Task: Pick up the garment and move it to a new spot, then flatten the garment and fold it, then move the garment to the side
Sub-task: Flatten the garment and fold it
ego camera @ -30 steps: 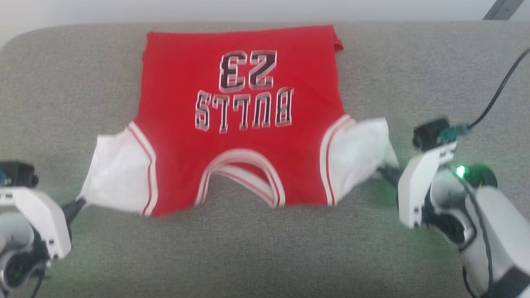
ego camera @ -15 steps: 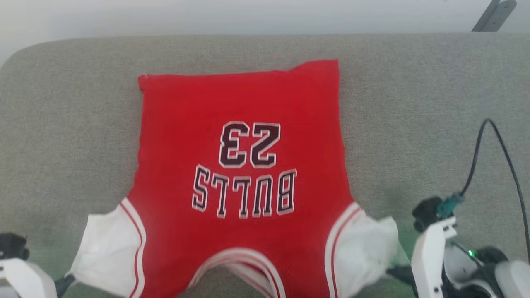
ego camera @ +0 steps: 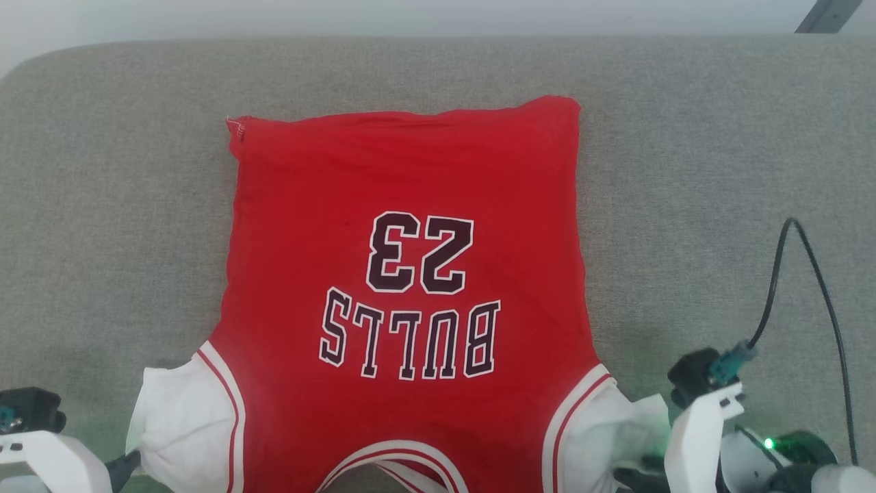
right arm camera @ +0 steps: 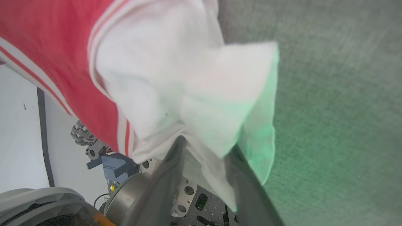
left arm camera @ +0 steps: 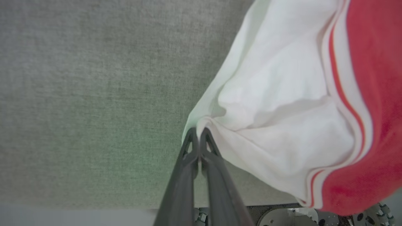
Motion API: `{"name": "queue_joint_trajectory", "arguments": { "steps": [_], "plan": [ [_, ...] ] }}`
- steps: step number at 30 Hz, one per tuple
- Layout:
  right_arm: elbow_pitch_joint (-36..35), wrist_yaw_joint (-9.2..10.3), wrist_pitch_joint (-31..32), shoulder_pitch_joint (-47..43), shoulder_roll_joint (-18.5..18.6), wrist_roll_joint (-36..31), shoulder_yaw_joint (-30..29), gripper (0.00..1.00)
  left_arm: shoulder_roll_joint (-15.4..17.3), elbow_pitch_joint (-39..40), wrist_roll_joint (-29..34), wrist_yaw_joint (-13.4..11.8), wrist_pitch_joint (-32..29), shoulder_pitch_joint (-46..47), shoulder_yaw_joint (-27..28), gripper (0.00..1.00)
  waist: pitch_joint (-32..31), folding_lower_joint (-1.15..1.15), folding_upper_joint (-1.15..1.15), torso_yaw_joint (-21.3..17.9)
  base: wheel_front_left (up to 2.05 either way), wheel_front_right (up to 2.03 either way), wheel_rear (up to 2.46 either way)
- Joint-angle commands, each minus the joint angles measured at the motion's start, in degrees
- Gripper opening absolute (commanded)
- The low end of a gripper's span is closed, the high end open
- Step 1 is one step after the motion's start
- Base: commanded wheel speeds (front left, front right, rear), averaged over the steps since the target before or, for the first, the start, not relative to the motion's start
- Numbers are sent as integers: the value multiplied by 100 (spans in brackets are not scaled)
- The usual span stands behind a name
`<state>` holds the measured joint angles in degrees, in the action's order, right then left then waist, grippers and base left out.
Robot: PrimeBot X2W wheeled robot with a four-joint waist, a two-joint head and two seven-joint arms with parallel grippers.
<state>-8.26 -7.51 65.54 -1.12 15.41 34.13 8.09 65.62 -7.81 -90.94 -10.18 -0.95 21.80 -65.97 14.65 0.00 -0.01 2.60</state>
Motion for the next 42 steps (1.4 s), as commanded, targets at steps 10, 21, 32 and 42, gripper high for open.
{"name": "queue_joint_trajectory", "arguments": {
  "steps": [10, 21, 32, 42],
  "plan": [
    [-881, 4, -511, 842, -404, -663, -400, 100, -158, 16, 227, 161, 220, 254, 132, 0, 211, 0, 1, 63, 0, 0, 0],
    [608, 3, -1931, 3295, -841, -1840, -652, 100, -471, -108, 550, 443, 179, 691, 208, 0, 710, 0, 1, 367, 0, 0, 0],
    [3764, 3, -1923, 5556, -917, -2941, -1571, 100, -1066, -684, 896, 844, -13, 1195, 134, 0, 1221, 0, 1, 1068, 0, 0, 0],
    [5551, 3, -615, 5880, -1216, -3621, -2531, 100, -1495, -1275, 957, 1157, -133, 1347, 41, 0, 1343, 0, 1, 1409, 0, 0, 0]
  ]
}}
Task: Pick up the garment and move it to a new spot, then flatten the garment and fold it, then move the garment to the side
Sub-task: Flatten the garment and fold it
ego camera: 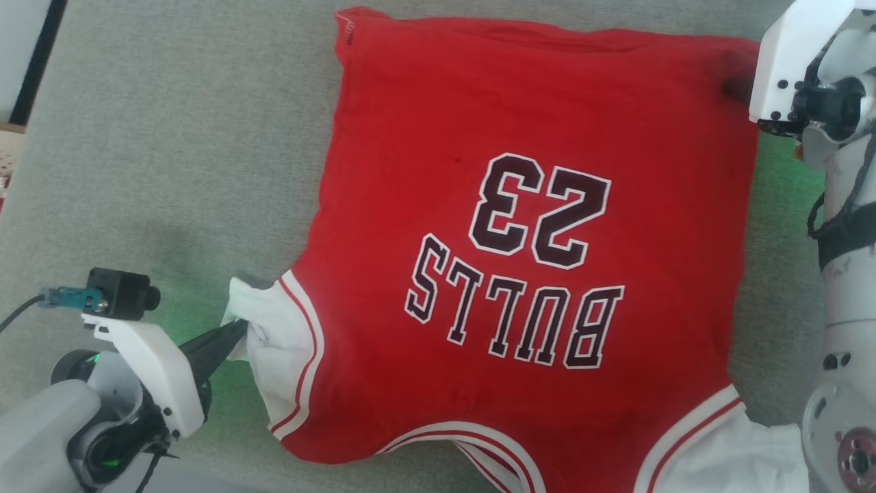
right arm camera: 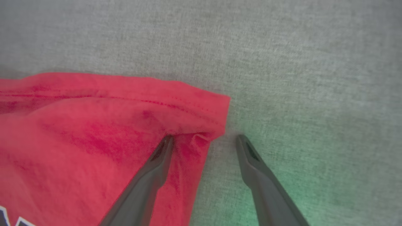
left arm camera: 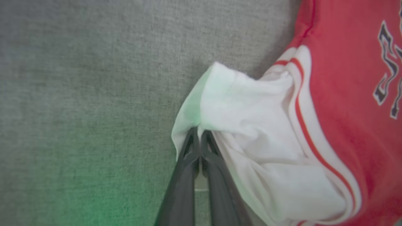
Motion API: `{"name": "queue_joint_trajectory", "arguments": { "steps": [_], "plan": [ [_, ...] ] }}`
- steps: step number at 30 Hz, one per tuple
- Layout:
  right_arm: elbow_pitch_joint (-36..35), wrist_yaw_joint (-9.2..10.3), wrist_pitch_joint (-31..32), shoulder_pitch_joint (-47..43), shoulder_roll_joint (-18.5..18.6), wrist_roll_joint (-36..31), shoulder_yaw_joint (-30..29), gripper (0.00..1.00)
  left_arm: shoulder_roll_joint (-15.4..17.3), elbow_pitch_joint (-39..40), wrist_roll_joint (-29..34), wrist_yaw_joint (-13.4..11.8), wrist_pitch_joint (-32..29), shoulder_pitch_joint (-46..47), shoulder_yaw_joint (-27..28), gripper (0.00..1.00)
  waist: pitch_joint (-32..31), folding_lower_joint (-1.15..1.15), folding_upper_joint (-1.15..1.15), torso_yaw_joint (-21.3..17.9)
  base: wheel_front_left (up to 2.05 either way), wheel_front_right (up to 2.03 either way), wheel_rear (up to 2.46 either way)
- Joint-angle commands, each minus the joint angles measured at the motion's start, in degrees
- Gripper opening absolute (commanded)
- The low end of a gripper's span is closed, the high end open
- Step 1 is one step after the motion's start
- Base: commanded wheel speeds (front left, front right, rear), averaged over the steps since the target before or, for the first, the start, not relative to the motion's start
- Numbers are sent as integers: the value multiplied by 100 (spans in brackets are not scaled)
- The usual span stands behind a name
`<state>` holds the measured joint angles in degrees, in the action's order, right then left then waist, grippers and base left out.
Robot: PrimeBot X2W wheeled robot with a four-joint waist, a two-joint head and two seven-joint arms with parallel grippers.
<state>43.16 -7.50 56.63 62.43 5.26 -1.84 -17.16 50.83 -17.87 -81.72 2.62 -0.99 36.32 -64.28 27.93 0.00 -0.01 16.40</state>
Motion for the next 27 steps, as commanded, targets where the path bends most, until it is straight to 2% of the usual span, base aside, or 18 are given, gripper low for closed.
{"name": "queue_joint_trajectory", "arguments": {
  "steps": [1, 2, 3, 4, 12, 17, 22, 27],
  "plan": [
    [409, 2, 276, -474, -201, -24, -7, 100, -16, -269, 35, -123, -128, -105, -128, 0, 15, 0, 1, 29, 0, 0, 0],
    [674, 1, 546, -570, -250, -126, -62, 96, -96, -372, 56, -77, -147, -76, -144, 0, 18, 0, 1, 59, 0, 0, 0],
    [744, 1, 575, -589, -277, -152, -10, 16, -133, -414, 61, -59, -152, -65, -149, 0, 22, 0, 1, 70, 0, 0, 0],
    [773, 0, 534, -596, -292, -189, 45, 0, -168, -455, 62, -24, -163, -59, -154, 0, 25, 0, 1, 75, 0, 0, 0],
    [533, 1, 208, -407, -197, -48, 330, 0, -176, -707, 21, 30, -20, -72, -72, 0, -108, 0, 1, -119, 0, 0, 0],
    [99, 2, 137, -483, -74, 515, 1104, 0, -90, -700, -29, -46, 116, -129, 2, 0, -305, 0, 1, -469, 0, 0, 0],
    [-723, 3, 315, -1015, 162, 1327, 1867, 0, 59, -546, -65, -151, 198, -186, 69, 0, -500, 0, 1, -871, 0, 0, 0],
    [-2040, 3, 634, -1965, 489, 2082, 2401, 0, 232, -333, -112, -268, 288, -270, 135, 0, -657, 0, 1, -1230, 0, 0, 0]
  ]
}}
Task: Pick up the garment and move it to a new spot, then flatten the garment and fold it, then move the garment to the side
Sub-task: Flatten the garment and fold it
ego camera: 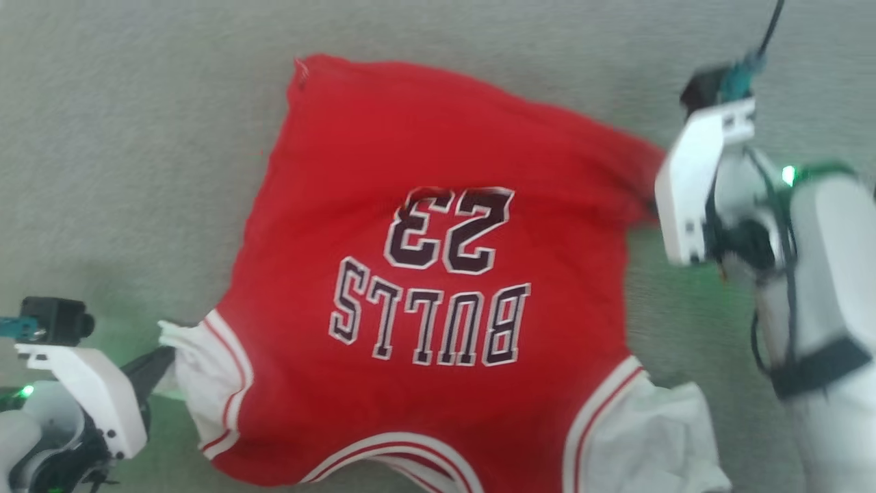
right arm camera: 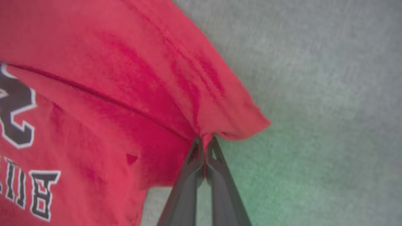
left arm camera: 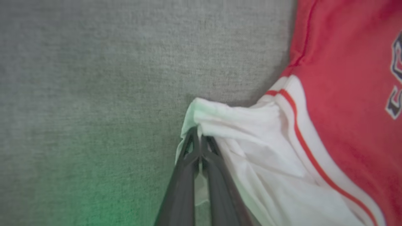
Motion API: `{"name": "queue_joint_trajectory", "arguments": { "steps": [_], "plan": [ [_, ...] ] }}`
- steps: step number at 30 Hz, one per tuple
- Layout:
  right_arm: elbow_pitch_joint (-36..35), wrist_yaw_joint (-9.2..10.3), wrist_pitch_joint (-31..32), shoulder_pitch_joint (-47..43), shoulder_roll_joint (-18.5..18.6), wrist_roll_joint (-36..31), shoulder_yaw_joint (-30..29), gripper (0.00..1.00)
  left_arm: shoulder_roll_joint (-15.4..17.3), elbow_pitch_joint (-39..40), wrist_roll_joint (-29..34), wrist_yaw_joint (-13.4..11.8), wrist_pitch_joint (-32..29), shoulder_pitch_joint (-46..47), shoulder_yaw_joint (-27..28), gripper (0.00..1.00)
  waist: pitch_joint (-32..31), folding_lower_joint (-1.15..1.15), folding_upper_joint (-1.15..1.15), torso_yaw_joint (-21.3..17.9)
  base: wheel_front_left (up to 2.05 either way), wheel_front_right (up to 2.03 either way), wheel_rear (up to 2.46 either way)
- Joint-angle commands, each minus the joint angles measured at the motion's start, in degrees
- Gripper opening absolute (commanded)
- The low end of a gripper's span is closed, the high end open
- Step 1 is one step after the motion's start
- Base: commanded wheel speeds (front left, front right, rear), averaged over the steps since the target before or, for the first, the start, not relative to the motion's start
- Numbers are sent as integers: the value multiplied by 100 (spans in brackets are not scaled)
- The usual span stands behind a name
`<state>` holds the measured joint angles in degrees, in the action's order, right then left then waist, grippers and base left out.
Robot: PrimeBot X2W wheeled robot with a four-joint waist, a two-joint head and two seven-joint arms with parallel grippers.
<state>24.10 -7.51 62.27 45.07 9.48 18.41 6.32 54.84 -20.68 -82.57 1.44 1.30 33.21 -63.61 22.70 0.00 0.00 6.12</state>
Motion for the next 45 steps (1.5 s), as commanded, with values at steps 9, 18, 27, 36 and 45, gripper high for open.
{"name": "queue_joint_trajectory", "arguments": {
  "steps": [9, 18, 27, 36, 45],
  "plan": [
    [-2414, 4, 717, -2525, 116, 610, -52, 0, 65, 309, -90, -310, 120, -89, 115, 0, -204, 0, 0, -588, 0, 0, 0],
    [-2774, 8, 303, -3943, -332, 314, -396, 23, 94, 374, -112, -280, 129, -55, 134, 0, -181, 0, 0, -683, 0, 0, 0],
    [-2636, 24, -333, -3844, -393, 129, -450, 100, 52, 279, -115, -256, 137, -114, 110, 0, -279, 0, 0, -655, 0, 0, 0],
    [-4094, 4, -448, -3748, -469, 121, -573, 100, 37, 321, -123, -341, 144, -237, 73, 0, -449, 0, 0, -519, 0, 0, 0],
    [-4137, 4, -980, -2634, -314, 11, -283, 100, -105, 345, -19, -307, 109, -151, 28, 0, -398, 0, 0, -202, 0, 0, 0]
  ]
}}
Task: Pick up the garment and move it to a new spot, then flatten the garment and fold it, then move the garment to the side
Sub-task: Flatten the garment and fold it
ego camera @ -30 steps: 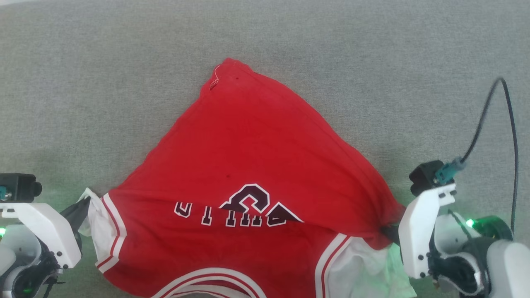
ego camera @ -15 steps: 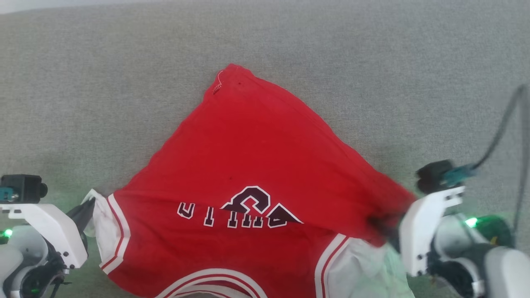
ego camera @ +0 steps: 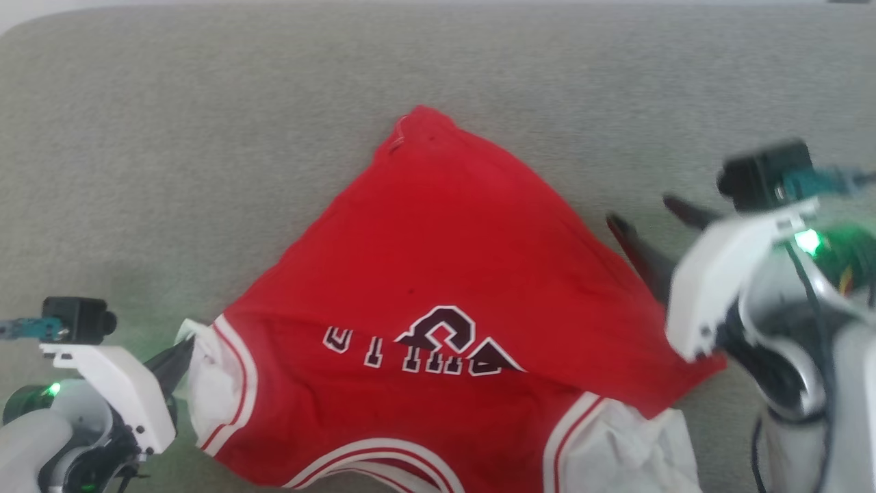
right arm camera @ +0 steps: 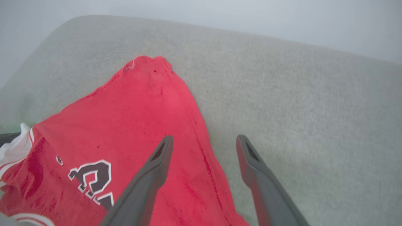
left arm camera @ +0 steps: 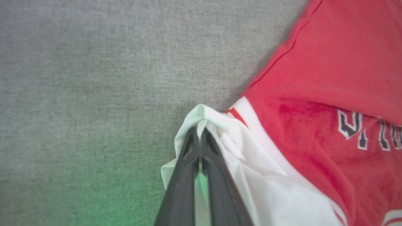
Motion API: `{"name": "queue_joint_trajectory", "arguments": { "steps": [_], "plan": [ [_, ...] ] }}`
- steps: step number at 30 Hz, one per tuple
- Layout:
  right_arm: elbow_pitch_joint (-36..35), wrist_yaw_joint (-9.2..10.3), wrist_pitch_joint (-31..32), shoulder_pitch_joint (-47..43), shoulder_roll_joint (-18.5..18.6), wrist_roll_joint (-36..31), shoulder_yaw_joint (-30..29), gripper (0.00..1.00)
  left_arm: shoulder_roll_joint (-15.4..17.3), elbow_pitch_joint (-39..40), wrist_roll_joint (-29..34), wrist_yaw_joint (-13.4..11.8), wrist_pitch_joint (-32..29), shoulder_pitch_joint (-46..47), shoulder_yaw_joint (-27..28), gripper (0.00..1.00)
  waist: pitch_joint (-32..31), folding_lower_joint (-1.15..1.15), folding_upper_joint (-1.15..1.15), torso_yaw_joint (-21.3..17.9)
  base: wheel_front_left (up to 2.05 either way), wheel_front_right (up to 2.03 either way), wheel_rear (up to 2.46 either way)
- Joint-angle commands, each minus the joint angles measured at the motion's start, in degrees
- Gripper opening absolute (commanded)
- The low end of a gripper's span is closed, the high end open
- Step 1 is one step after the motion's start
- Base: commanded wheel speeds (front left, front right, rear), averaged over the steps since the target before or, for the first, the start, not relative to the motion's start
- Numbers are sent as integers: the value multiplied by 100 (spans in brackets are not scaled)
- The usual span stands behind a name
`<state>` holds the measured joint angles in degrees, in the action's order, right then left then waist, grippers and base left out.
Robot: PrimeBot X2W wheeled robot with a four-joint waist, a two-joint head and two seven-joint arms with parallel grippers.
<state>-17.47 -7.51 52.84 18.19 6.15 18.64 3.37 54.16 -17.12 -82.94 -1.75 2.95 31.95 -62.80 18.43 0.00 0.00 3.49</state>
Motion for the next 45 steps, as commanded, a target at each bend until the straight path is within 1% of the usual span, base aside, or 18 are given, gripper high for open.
{"name": "queue_joint_trajectory", "arguments": {
  "steps": [1, 4, 7, 13, 20, 21, 25, 28, 31, 33, 34, 35, 39, 45],
  "plan": [
    [378, 4, -188, 439, 38, -4, 152, 100, -100, -55, 43, 50, -69, 23, -60, 0, 66, 0, 0, 172, 0, 0, 0],
    [1033, 4, -437, 1073, 131, 0, 390, 100, -233, -128, 121, 120, -121, 153, -84, 0, 141, 0, 0, 394, 0, 0, 0],
    [1751, 4, -660, 1716, 240, 22, 585, 100, -435, -225, 221, 219, -191, 311, -128, 0, 230, 0, 0, 686, 0, 0, 0],
    [3334, 4, -803, 2848, 429, 183, 967, 100, -924, -586, 391, 476, -316, 652, -225, 0, 407, 0, 0, 1310, 0, 0, 0],
    [5090, 4, -555, 3839, 619, 285, 1503, 100, -1432, -1062, 498, 733, -352, 938, -315, 0, 607, 0, 0, 1877, 0, 0, 0],
    [5090, 4, -555, 3839, 619, 285, 1503, 100, -1432, -1062, 498, 733, -352, 938, -315, 0, 607, 0, 0, 1877, 0, 0, 0],
    [5926, 4, -302, 4257, 678, 346, 1805, 100, -1655, -1304, 518, 837, -357, 1060, -353, 0, 714, 0, 0, 2110, 0, 0, 0],
    [6625, 4, -1, 4385, 697, 298, 2039, 100, -1779, -1472, 519, 878, -352, 1104, -390, 0, 780, 0, 0, 2209, 0, 0, 0],
    [7320, 4, 316, 4321, 601, 353, 2116, 100, -1883, -1616, 480, 884, -350, 1145, -424, 0, 812, 0, 0, 2276, 0, 0, 0],
    [7599, 4, 402, 4318, 540, 317, 2223, 100, -1918, -1694, 451, 896, -349, 1153, -441, 0, 820, 0, 0, 2295, 0, 0, 0],
    [7684, 3, 378, 4350, 522, 345, 2246, 45, -1930, -1717, 437, 896, -344, 1158, -450, 0, 821, 0, 0, 2295, 0, 0, 0],
    [7732, 4, 319, 4402, 502, 377, 2250, 0, -1938, -1719, 424, 898, -340, 1167, -462, 0, 820, 0, 0, 2286, 0, 0, 0],
    [7680, 4, 2, 4742, 473, 457, 2320, 0, -1820, -1721, 358, 899, -318, 1213, -474, 0, 764, 0, 0, 2143, 0, 0, 0],
    [7309, 5, -388, 5042, 505, 737, 2546, 0, -1462, -1629, 409, 908, -326, 1535, -398, 0, 556, 0, 0, 1766, 0, 0, 0]
  ]
}}
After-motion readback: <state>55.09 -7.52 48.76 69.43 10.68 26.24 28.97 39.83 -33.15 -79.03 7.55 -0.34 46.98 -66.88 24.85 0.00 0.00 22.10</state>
